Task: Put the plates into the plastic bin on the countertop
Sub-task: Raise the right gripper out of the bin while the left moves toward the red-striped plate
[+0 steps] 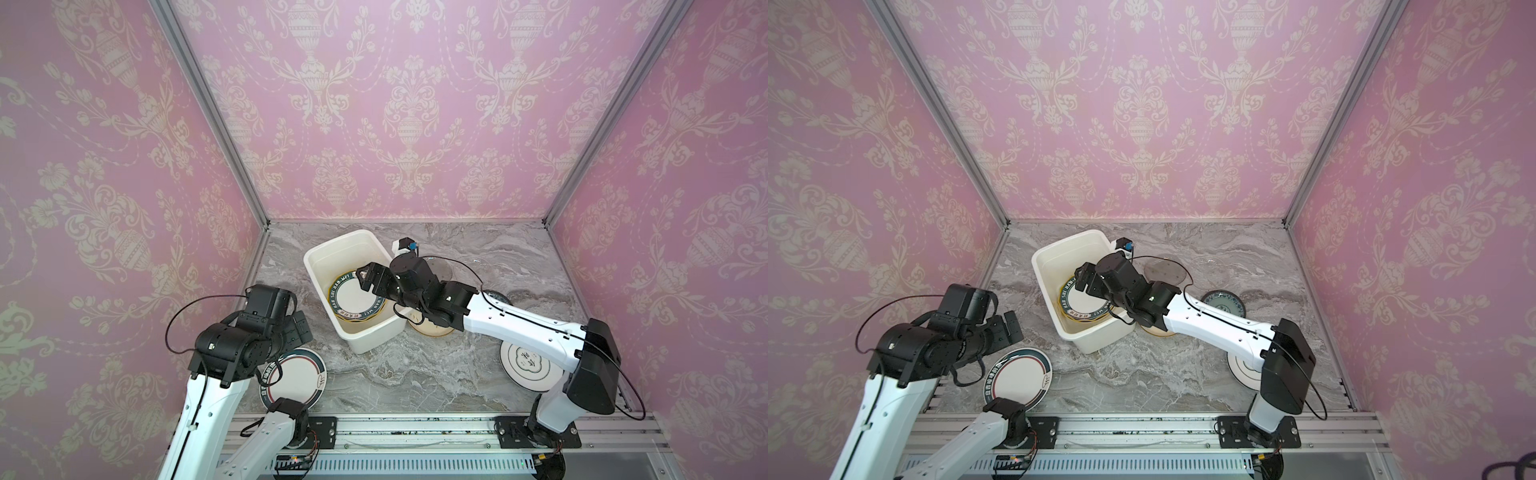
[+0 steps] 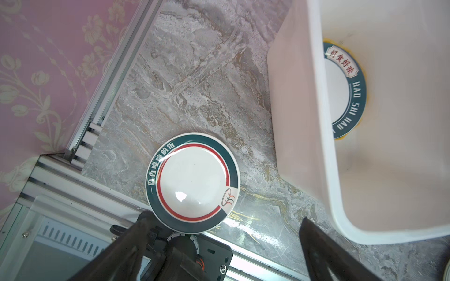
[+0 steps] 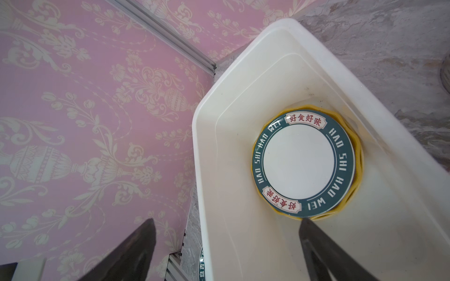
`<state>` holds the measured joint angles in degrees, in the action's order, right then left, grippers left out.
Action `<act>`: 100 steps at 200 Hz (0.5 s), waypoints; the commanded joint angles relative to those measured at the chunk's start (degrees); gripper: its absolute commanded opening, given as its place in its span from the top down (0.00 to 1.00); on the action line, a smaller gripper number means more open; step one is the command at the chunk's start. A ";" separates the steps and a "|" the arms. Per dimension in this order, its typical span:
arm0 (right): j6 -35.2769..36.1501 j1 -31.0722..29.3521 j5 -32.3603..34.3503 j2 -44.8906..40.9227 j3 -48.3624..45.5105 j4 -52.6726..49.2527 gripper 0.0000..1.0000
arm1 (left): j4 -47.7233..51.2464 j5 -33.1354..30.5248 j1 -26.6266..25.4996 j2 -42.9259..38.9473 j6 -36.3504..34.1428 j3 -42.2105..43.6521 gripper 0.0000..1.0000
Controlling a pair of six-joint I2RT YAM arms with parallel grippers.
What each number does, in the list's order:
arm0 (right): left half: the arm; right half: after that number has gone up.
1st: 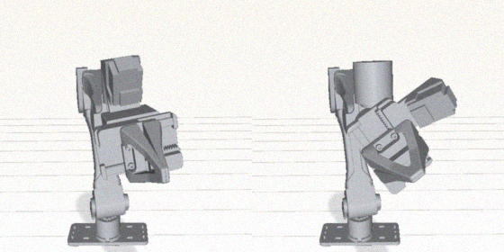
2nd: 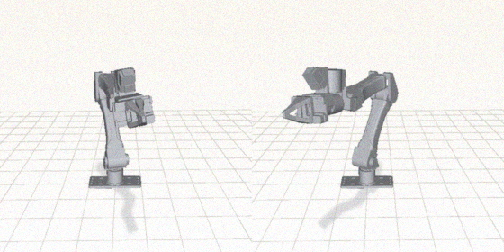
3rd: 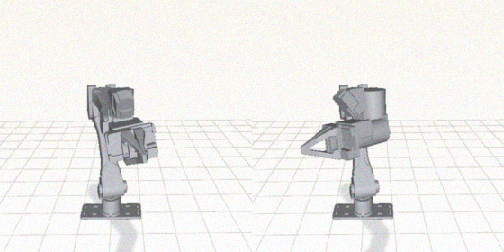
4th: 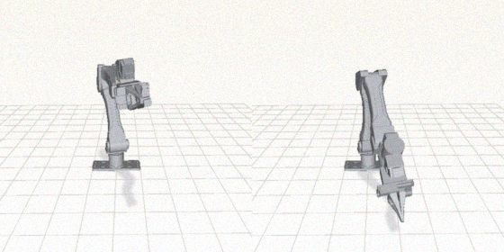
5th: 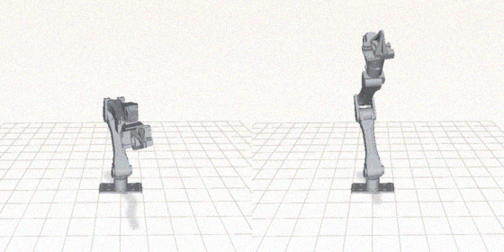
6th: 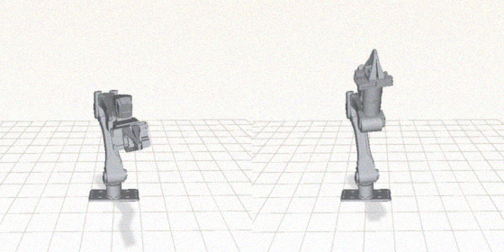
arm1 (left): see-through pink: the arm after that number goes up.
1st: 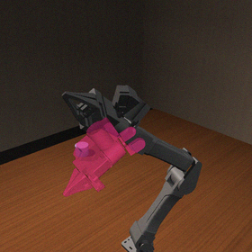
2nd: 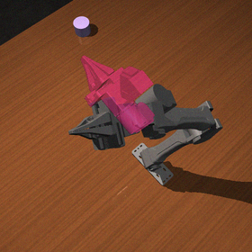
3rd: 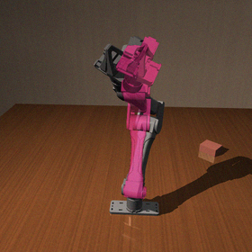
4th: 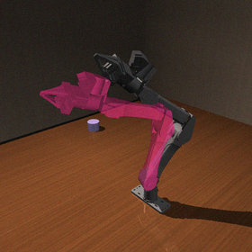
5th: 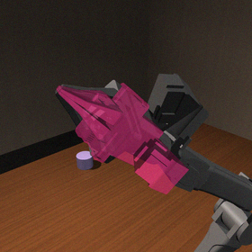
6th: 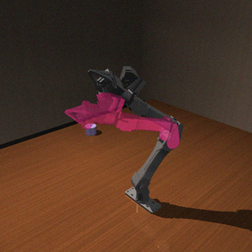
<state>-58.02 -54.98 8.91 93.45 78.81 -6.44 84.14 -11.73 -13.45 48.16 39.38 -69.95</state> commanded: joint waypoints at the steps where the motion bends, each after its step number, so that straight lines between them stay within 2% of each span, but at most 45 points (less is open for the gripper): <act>1: 4.26 1.40 -9.33 -2.75 -5.30 9.89 0.09 | 2.99 0.68 1.58 0.91 5.73 4.09 0.01; 27: 7.91 2.02 -13.06 -3.93 -7.94 10.17 0.08 | 3.61 1.27 5.53 1.03 10.76 8.51 0.01; 50: 8.46 3.01 -15.93 -4.55 -9.82 12.63 0.08 | 4.92 1.57 11.76 0.97 14.09 12.31 0.01; 73: 8.64 4.63 -18.43 -5.75 -10.97 13.49 0.08 | 3.29 2.58 16.92 2.06 14.25 15.93 0.01; 100: 8.83 6.33 -18.92 -8.65 -14.65 13.80 0.08 | -1.33 1.60 22.54 6.40 9.86 19.45 0.01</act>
<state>-50.89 -50.11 -7.73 88.92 67.09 5.23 85.73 -10.28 5.21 51.18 50.72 -53.10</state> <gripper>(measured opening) 0.919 0.992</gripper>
